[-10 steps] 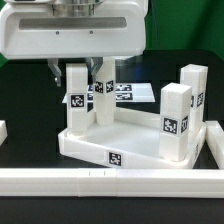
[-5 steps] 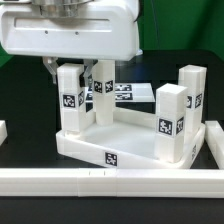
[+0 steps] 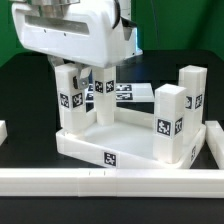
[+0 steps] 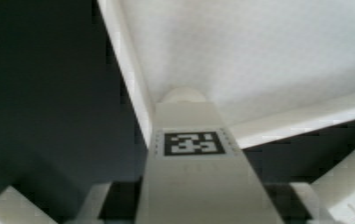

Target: Assemble desk

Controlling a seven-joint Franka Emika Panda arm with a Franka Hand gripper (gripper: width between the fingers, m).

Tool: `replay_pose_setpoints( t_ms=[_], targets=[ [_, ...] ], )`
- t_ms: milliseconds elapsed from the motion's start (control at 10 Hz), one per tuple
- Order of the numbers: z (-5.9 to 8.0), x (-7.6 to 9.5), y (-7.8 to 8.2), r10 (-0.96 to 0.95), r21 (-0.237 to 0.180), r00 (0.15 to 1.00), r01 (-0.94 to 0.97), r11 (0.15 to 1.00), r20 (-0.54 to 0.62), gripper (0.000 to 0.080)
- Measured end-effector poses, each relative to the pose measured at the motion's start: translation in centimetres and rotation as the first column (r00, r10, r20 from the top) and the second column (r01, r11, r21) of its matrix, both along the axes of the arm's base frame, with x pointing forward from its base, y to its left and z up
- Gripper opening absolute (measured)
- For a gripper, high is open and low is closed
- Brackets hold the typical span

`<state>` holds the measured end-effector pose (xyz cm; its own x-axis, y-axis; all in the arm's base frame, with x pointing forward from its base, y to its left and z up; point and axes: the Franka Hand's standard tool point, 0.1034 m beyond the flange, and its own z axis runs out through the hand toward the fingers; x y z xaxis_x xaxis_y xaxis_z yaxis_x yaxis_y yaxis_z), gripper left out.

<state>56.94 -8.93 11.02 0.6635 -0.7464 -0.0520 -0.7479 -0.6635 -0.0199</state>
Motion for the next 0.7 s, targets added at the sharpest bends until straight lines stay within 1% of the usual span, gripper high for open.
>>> replay_pose_setpoints(
  t_ms=[200, 300, 400, 500, 600, 700],
  targets=[
    [-0.02, -0.01, 0.0, -0.112, 0.0, 0.994, 0.112, 0.994, -0.005, 0.0288],
    [-0.07, -0.02, -0.2, -0.301, 0.03, 0.954, 0.301, 0.953, 0.0, 0.0288],
    [-0.08, 0.05, -0.35, -0.411, 0.047, 0.911, 0.411, 0.911, 0.007, 0.0288],
    [-0.09, 0.18, -0.4, -0.495, 0.052, 0.869, 0.494, 0.868, 0.009, 0.0288],
    [-0.13, 0.38, -0.44, -0.601, 0.068, 0.799, 0.599, 0.798, 0.013, 0.0288],
    [-0.12, 0.48, -0.38, -0.68, 0.068, 0.733, 0.678, 0.732, 0.006, 0.0288]
  ],
)
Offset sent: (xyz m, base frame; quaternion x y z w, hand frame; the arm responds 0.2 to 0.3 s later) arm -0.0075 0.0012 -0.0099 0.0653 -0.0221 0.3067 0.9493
